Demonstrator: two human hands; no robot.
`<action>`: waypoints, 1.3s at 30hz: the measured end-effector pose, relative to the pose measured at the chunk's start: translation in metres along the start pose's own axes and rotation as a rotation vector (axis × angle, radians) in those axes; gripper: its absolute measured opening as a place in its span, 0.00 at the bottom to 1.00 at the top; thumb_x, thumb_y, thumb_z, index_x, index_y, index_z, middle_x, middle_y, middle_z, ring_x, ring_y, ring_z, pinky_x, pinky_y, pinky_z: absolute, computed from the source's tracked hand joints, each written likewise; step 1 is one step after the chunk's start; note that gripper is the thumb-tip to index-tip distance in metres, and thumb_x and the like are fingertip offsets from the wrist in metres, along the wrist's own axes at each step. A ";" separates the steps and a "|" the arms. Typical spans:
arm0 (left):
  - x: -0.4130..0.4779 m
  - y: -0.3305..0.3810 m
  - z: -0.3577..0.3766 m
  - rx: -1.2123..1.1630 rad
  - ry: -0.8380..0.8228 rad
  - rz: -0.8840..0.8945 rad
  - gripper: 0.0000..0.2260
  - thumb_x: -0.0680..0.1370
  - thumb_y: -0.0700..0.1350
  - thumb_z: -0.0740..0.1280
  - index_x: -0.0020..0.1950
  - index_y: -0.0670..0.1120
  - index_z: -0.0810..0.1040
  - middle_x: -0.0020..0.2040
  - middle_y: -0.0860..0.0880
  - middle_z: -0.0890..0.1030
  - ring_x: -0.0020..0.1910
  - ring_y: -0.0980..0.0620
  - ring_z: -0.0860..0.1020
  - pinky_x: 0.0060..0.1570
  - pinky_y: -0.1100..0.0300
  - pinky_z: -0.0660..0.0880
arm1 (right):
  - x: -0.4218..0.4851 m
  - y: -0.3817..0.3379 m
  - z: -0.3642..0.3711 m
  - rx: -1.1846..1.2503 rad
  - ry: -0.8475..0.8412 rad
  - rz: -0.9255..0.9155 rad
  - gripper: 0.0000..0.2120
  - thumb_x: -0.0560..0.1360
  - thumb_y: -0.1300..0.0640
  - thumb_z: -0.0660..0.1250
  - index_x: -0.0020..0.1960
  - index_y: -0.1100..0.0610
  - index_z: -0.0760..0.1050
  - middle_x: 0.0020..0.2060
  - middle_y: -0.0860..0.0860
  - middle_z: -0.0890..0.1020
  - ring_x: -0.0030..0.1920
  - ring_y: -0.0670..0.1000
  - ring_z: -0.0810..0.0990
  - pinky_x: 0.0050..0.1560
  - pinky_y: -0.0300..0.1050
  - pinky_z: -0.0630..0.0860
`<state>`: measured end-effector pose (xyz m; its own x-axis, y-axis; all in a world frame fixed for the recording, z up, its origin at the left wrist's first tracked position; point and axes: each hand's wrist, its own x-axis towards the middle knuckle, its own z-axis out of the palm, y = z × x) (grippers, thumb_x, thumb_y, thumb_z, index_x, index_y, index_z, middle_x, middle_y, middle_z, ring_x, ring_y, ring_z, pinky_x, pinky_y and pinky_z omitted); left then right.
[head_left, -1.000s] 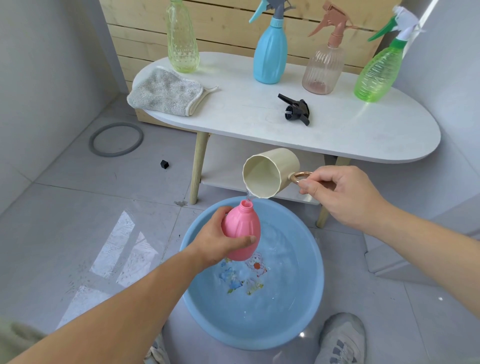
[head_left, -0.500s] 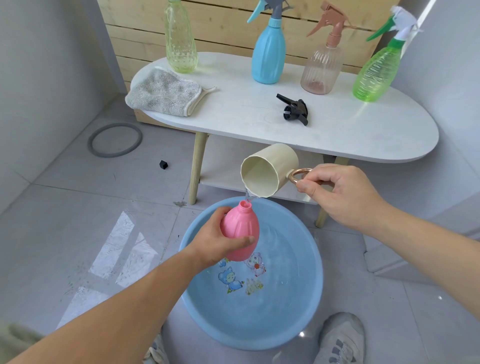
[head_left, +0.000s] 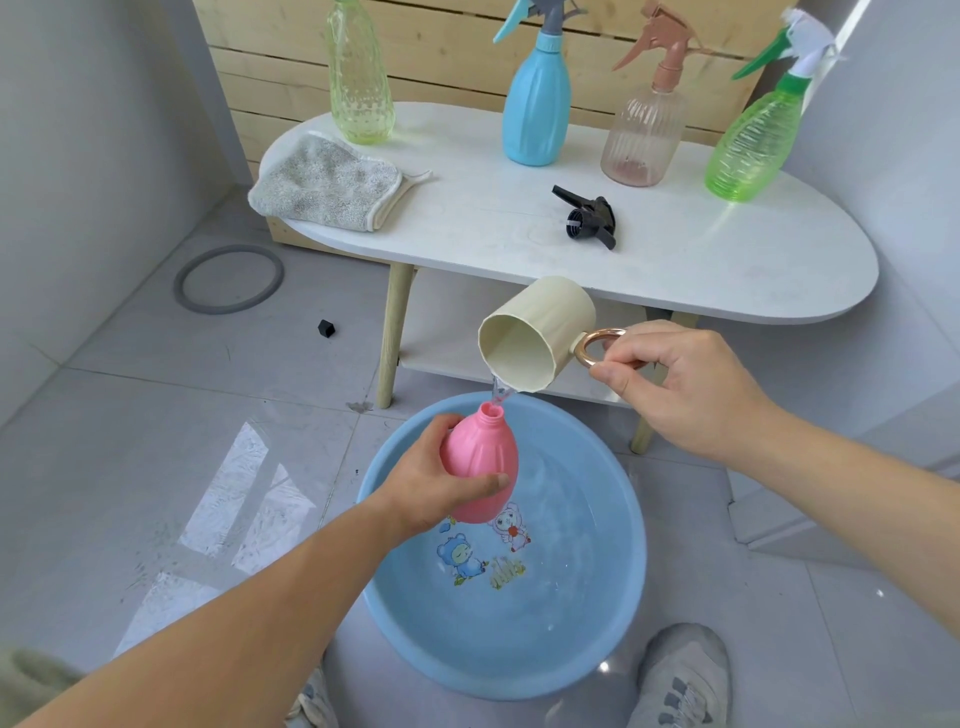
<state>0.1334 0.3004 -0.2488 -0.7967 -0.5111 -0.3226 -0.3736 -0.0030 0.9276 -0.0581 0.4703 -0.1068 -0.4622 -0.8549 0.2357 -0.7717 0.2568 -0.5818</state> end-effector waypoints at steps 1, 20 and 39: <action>0.000 0.000 0.000 0.002 -0.001 0.001 0.36 0.61 0.56 0.81 0.66 0.57 0.71 0.59 0.52 0.79 0.56 0.49 0.81 0.51 0.50 0.84 | 0.000 0.001 0.000 -0.006 -0.002 -0.009 0.06 0.75 0.56 0.71 0.40 0.55 0.82 0.40 0.49 0.83 0.49 0.47 0.79 0.54 0.41 0.73; -0.001 -0.001 0.000 0.013 -0.004 0.001 0.36 0.63 0.55 0.81 0.67 0.57 0.71 0.59 0.52 0.79 0.56 0.49 0.81 0.50 0.53 0.84 | 0.004 0.009 0.006 -0.087 0.061 -0.268 0.15 0.76 0.48 0.65 0.38 0.58 0.81 0.35 0.47 0.80 0.49 0.54 0.78 0.57 0.47 0.73; -0.003 0.002 0.000 -0.002 0.001 0.013 0.33 0.66 0.52 0.82 0.66 0.57 0.71 0.58 0.53 0.79 0.55 0.52 0.80 0.43 0.62 0.81 | 0.000 0.019 0.027 -0.143 0.015 -0.315 0.13 0.78 0.52 0.67 0.38 0.59 0.80 0.36 0.50 0.80 0.49 0.54 0.77 0.57 0.45 0.72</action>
<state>0.1352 0.3021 -0.2462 -0.8008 -0.5123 -0.3104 -0.3625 0.0020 0.9320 -0.0611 0.4632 -0.1391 -0.1971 -0.8956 0.3988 -0.9305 0.0428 -0.3638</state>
